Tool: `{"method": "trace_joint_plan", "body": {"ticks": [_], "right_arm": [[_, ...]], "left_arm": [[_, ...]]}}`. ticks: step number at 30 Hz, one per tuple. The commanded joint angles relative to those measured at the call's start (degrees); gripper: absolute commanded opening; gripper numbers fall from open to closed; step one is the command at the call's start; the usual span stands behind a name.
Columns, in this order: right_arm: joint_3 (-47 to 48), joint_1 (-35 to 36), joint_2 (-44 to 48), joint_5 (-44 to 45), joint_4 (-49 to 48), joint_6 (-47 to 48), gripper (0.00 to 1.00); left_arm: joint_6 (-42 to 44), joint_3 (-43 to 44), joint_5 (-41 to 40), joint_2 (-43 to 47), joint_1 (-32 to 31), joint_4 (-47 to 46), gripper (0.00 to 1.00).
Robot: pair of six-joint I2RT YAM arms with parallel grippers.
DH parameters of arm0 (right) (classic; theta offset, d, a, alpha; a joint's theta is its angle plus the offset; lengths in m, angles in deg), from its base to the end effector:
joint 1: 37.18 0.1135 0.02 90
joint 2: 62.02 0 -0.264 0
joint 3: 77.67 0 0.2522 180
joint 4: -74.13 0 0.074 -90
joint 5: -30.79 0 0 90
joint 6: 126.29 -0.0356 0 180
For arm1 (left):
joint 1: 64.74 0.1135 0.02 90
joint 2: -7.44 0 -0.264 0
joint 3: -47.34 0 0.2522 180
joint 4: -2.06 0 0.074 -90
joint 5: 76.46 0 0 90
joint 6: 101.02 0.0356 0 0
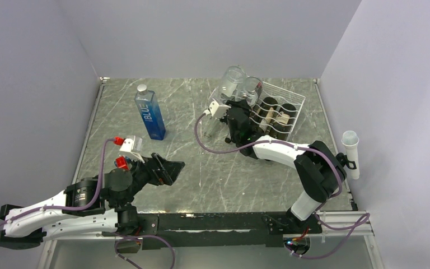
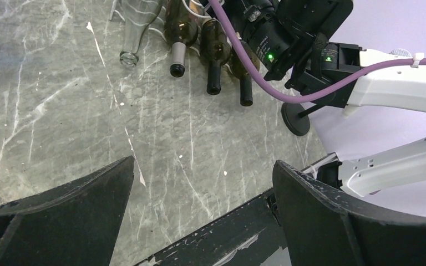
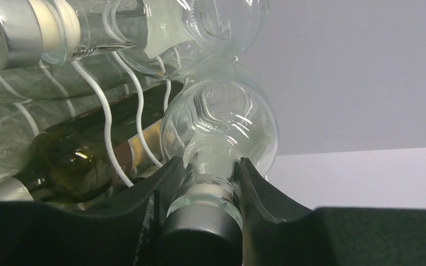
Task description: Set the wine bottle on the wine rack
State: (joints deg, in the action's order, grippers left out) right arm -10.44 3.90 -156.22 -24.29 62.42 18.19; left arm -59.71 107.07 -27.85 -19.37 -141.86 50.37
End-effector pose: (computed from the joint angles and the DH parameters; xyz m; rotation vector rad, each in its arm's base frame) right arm 0.2875 0.2236 0.2353 -1.0405 1.5269 -0.7213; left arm 0.0437 -0.0856 0.3429 -0.0600 1.8647 -0.9077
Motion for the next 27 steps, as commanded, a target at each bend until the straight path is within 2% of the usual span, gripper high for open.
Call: {"method": "trace_joint_plan", "body": {"ticks": [1, 10, 16, 18, 20, 27], "right_arm": [[-2.16, 4.12, -4.13, -7.44, 19.48, -15.16, 0.39], [-4.25, 4.70, -5.67, -6.45, 18.39, -16.22, 0.55], [-4.38, 4.58, -6.15, -6.33, 18.35, -16.94, 0.60], [-4.34, 4.60, -6.17, -6.36, 18.60, -17.24, 0.74], [-4.14, 4.54, -6.17, -6.04, 18.83, -17.34, 0.98], [-2.68, 4.71, -3.38, -4.39, 19.26, -17.23, 1.00]], "left_arm": [[2.19, 1.65, 0.41, 0.95, -0.22, -2.57, 0.99], [1.74, 2.23, -0.09, 1.08, -0.22, -1.31, 0.99], [1.68, 2.06, -0.10, 2.29, -0.23, -1.05, 0.99], [1.51, 2.01, -0.10, 2.65, -0.22, -0.78, 0.99], [1.45, 2.01, -0.20, 2.85, -0.22, -0.66, 0.99], [1.82, 2.31, -0.14, 2.85, -0.22, -0.89, 0.99]]}}
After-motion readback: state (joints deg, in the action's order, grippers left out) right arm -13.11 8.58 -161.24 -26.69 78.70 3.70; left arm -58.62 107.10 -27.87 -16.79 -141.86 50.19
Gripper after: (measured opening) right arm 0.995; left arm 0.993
